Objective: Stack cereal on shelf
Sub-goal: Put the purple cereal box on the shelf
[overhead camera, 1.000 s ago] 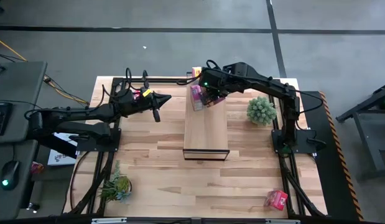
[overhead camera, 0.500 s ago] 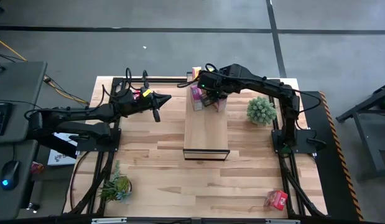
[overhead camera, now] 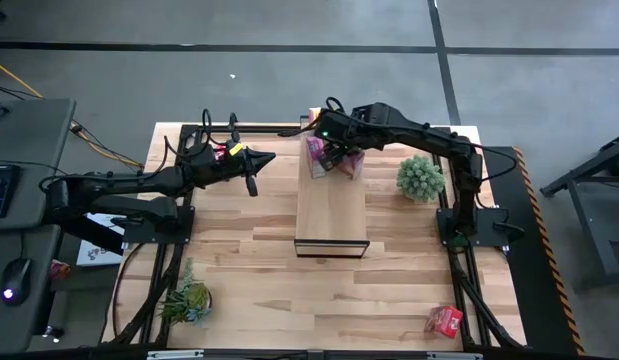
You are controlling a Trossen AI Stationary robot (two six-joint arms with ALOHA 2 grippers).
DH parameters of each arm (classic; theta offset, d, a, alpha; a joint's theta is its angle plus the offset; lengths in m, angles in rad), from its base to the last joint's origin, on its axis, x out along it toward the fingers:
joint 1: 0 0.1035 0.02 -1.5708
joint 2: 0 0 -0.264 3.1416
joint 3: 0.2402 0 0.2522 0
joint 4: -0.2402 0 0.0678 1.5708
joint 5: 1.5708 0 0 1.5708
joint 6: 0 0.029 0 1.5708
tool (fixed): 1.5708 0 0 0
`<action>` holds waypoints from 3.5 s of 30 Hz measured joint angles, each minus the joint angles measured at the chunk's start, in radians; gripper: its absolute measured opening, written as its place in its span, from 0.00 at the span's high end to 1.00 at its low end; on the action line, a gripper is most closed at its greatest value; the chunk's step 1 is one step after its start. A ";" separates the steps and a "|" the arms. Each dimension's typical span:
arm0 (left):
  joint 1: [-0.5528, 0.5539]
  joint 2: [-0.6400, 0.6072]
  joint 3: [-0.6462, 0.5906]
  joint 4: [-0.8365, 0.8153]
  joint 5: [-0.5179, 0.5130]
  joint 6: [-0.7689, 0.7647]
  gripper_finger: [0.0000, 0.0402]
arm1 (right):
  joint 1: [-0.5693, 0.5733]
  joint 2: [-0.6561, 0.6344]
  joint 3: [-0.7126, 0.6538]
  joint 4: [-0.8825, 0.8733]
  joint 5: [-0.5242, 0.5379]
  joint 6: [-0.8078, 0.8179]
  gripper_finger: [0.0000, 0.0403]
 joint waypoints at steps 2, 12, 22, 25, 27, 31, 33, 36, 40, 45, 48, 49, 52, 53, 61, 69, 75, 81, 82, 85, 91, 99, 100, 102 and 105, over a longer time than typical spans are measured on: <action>0.000 0.000 0.000 0.008 0.000 0.021 1.00 | 0.000 -0.010 0.001 -0.002 0.009 -0.035 0.36; 0.000 0.000 0.000 0.038 -0.002 0.031 1.00 | 0.014 -0.132 0.002 0.075 0.062 -0.141 0.36; 0.000 0.000 0.000 0.029 -0.004 0.060 1.00 | 0.065 -0.245 0.000 -0.135 0.240 -0.132 0.59; 0.000 0.003 0.000 0.013 -0.004 0.058 1.00 | 0.074 -0.281 -0.027 -0.127 0.250 -0.146 0.79; 0.000 0.006 0.000 0.012 -0.004 0.057 1.00 | 0.074 -0.328 -0.081 -0.118 0.248 -0.158 0.93; -0.003 0.017 0.000 0.022 -0.004 0.033 1.00 | 0.079 -0.468 -0.319 -0.087 0.299 -0.077 0.94; -0.006 0.026 0.000 0.024 -0.002 0.017 1.00 | 0.093 -0.566 -0.488 0.028 0.298 -0.057 0.95; -0.024 0.065 0.000 0.019 0.000 0.005 1.00 | 0.101 -0.710 -0.734 0.241 0.247 -0.085 0.99; -0.035 0.160 0.000 0.150 0.001 0.020 1.00 | 0.075 -0.874 -1.012 0.530 0.208 -0.137 0.99; -0.034 0.300 0.000 0.304 0.000 0.026 1.00 | 0.064 -0.995 -1.311 0.962 0.185 -0.233 1.00; -0.028 0.373 0.003 0.342 0.001 0.031 1.00 | 0.030 -1.008 -1.432 1.156 0.124 -0.273 1.00; -0.025 0.393 0.011 0.346 0.000 0.032 1.00 | 0.018 -1.007 -1.459 1.199 0.105 -0.274 1.00; -0.019 0.434 0.046 0.353 0.005 0.061 1.00 | -0.010 -1.000 -1.529 1.340 0.082 -0.293 1.00; -0.018 0.444 0.058 0.353 0.014 0.068 1.00 | -0.018 -0.997 -1.553 1.379 0.080 -0.302 1.00; -0.019 0.499 0.102 0.348 0.116 0.099 1.00 | -0.059 -0.955 -1.666 1.629 -0.001 -0.308 1.00; 0.009 0.513 0.121 0.329 0.130 0.114 1.00 | -0.056 -0.858 -1.671 1.773 -0.035 -0.265 1.00; 0.029 0.513 0.121 0.322 0.165 0.110 1.00 | -0.056 -0.768 -1.671 1.868 -0.109 -0.218 1.00; 0.034 0.513 0.120 0.314 0.253 0.107 1.00 | -0.056 -0.709 -1.671 1.924 -0.110 -0.176 1.00; 0.034 0.513 0.120 0.311 0.260 0.114 1.00 | -0.054 -0.699 -1.671 1.944 -0.114 -0.167 1.00; 0.034 0.513 0.120 0.322 0.280 0.120 1.00 | -0.048 -0.683 -1.671 1.983 -0.122 -0.149 1.00; 0.049 0.513 0.120 0.322 0.292 0.135 1.00 | -0.010 -0.683 -1.671 1.990 -0.088 -0.124 1.00; 0.051 0.513 0.123 0.321 0.293 0.196 1.00 | 0.049 -0.683 -1.671 1.996 -0.023 -0.085 1.00; 0.051 0.513 0.127 0.320 0.293 0.206 1.00 | 0.056 -0.683 -1.671 1.997 -0.007 -0.082 1.00; 0.050 0.513 0.130 0.322 0.294 0.214 1.00 | 0.071 -0.683 -1.671 1.998 0.018 -0.080 1.00; 0.053 0.513 0.130 0.320 0.303 0.229 1.00 | 0.093 -0.683 -1.670 2.005 0.039 -0.055 1.00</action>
